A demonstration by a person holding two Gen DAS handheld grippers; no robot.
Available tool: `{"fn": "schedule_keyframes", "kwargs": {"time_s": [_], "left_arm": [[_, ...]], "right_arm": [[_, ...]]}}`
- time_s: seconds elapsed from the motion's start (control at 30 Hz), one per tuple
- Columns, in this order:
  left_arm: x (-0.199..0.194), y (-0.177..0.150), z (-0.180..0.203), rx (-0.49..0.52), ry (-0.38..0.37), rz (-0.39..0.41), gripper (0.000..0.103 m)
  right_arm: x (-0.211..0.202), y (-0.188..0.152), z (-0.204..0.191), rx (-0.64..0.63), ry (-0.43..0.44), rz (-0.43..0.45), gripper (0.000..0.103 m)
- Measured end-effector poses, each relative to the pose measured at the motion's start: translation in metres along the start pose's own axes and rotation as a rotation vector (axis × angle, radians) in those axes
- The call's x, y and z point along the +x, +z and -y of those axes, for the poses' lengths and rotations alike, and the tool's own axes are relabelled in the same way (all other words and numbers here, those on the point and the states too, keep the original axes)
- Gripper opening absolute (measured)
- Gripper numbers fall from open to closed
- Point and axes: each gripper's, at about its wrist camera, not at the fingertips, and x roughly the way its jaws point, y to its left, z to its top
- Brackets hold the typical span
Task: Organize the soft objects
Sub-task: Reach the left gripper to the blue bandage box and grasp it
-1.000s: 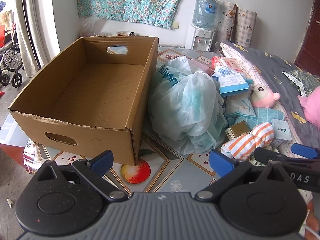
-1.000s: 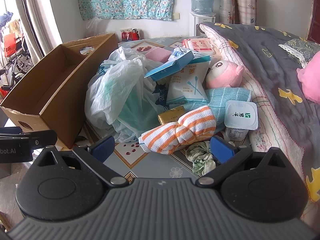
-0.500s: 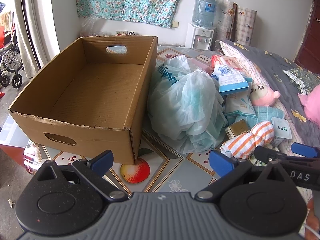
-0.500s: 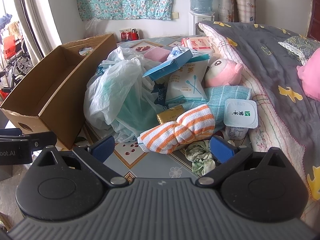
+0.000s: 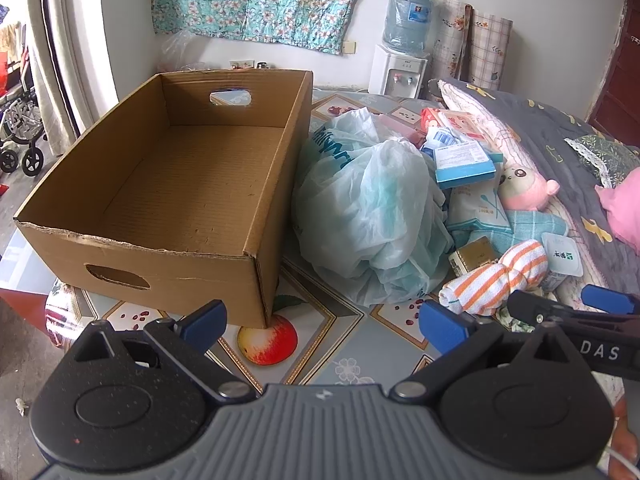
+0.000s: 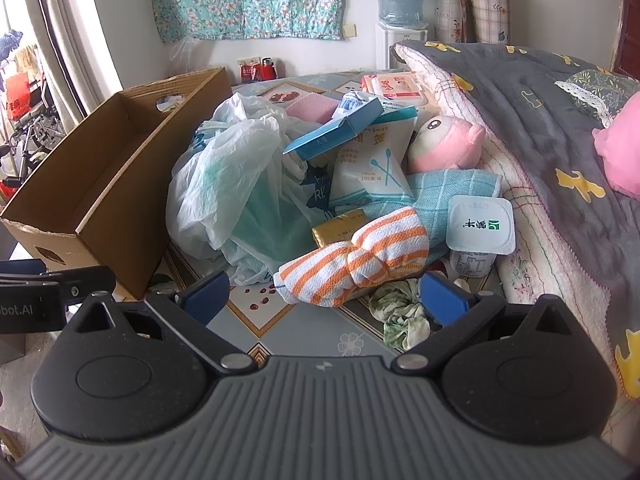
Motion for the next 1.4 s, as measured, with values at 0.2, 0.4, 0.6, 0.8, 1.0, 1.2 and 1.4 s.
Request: {"fn": "schedule_keyframes", "kwargs": {"time_s": [0.2,0.4,0.6,0.8,1.0,1.2,1.4], "left_arm": [[0.003,-0.001,0.001,0.005,0.0,-0.006,0.103],[0.001,0.002,0.008,0.037,-0.001,0.029,0.103],[-0.005,0.017,0.014,0.076,-0.132,0.112,0.103],[-0.012,0.046,0.035,0.125,-0.252,0.25,0.103],[0.01,0.077,0.093,0.287,-0.249,0.285,0.099],[0.057,0.095,0.157,0.424,-0.203,0.273,0.087],[0.12,0.107,0.192,0.488,-0.169,0.142,0.069]], "right_arm": [[0.001,-0.002,0.004,0.02,0.003,0.0,0.102],[-0.001,-0.005,0.023,0.054,0.001,0.028,0.102],[-0.01,0.005,0.065,0.112,0.044,0.087,0.102],[-0.024,0.036,0.109,0.175,0.068,0.201,0.102],[-0.006,0.071,0.146,0.299,0.204,0.253,0.101],[0.044,0.1,0.171,0.407,0.31,0.193,0.076],[0.078,0.106,0.181,0.445,0.324,0.158,0.072]]}}
